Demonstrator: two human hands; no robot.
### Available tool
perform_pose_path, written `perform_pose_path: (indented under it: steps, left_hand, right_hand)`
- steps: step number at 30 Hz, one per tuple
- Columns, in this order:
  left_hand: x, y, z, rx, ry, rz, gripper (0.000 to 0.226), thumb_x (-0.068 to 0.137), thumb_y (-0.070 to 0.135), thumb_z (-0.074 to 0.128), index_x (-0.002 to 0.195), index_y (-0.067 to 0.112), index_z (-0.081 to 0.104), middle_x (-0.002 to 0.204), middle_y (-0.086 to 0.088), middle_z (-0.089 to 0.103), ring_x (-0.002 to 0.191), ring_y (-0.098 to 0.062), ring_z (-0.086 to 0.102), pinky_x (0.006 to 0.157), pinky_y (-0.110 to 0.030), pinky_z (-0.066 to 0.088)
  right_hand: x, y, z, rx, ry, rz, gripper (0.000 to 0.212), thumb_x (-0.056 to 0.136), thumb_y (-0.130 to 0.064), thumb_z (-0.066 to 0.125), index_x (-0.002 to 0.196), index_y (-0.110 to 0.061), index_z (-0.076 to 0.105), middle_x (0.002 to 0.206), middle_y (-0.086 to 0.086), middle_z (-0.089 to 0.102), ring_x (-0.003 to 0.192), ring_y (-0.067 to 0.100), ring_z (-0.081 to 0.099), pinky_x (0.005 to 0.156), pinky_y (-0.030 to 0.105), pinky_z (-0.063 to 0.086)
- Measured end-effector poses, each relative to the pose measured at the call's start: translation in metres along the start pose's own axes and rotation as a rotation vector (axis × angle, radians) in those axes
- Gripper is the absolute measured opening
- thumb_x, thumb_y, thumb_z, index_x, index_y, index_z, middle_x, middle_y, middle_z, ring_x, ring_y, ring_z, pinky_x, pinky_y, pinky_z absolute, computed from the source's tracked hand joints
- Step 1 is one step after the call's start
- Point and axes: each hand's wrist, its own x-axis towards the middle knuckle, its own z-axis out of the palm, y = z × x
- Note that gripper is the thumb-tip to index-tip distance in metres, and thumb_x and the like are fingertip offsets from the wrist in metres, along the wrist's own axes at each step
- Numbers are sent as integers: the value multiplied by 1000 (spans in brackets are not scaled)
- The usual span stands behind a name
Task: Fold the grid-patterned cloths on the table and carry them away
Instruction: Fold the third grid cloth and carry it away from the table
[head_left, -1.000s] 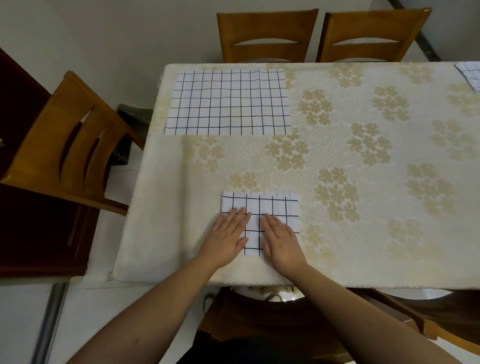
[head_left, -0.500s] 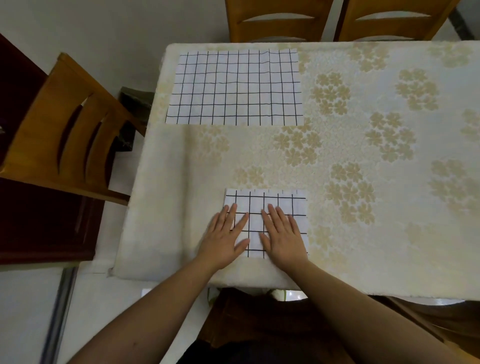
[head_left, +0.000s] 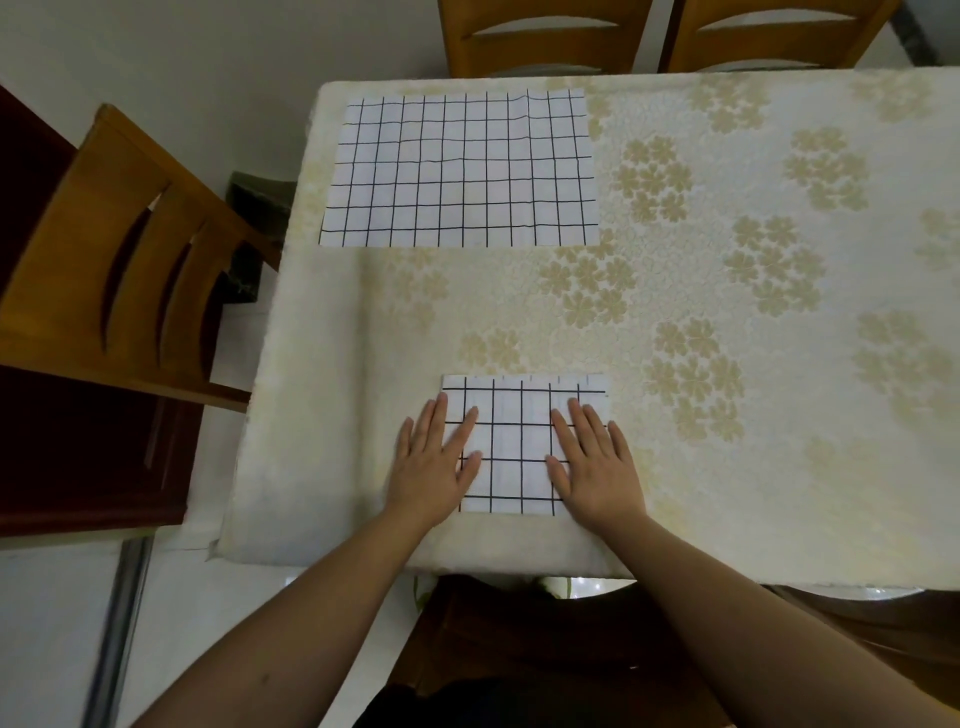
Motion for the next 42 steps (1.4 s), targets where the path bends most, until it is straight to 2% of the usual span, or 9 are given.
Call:
perform_pose_path:
  steps: [5,13,17,22,29,34,37,40,42]
  left_hand:
    - [22,-6,-15,30,-25,-45,68,91,58,-6,153,32,-7,161,5,-16,148,-19,-13,121,-44,-4]
    - [31,-11,-23,-15,-68,-110,64,100,53,11,150,28,-20,159,5,-23,148,-17,-16,121,-40,-4]
    - [21,5,-36,-303,150,-188,65,101,42,36,155,21,7,162,-6,11,147,-23,13,119,-40,17]
    - [-6,3,-43,-620,196,-475,26,95,22,53,116,8,60,116,-12,62,98,-27,61,79,-30,46]
    - [-44,5,-37,-643,-43,-611,25,93,24,60,78,5,68,74,-9,64,67,-20,56,61,-25,41]
    - [-47,16,-35,-747,-126,-699,28,90,32,65,95,5,73,102,-12,68,83,-25,65,70,-25,48]
    - [-46,25,-41,-861,-102,-725,24,89,24,68,101,4,66,98,-8,64,96,-29,63,75,-28,46]
    - [-47,32,-46,-1100,-72,-773,16,86,12,70,94,8,57,99,-12,62,85,-29,64,73,-38,54]
    - [-51,34,-48,-1192,-57,-776,27,85,5,69,108,8,54,99,-8,61,79,-23,64,66,-34,54]
  right_hand:
    - [3,2,-1,-6,-16,-18,62,100,-53,15,154,-23,10,162,2,1,149,19,0,118,40,0]
    - [-23,-15,-15,79,84,0,61,101,-50,18,153,-19,18,161,-1,12,148,16,7,119,38,2]
    - [-37,-28,-17,118,64,-86,60,102,-50,15,151,-18,26,158,-1,21,147,17,16,118,38,8]
    - [-53,-36,-16,114,71,-139,52,100,-41,30,145,-16,40,152,1,38,142,19,31,117,36,13]
    - [-62,-40,-10,52,-16,-207,54,100,-47,30,146,-19,39,152,3,37,141,24,32,115,41,21]
    - [-61,-40,-8,20,-106,-195,59,98,-53,26,146,-20,38,154,5,34,142,28,30,112,47,28]
    - [-59,-39,-8,8,-124,-197,59,97,-52,29,144,-20,42,151,6,39,139,29,35,109,48,34]
    - [-58,-37,-7,0,-135,-209,59,96,-53,30,143,-19,44,150,6,40,138,30,38,107,48,36]
    - [-60,-36,-8,-16,-139,-222,60,96,-53,30,144,-18,43,151,7,38,138,29,38,109,47,32]
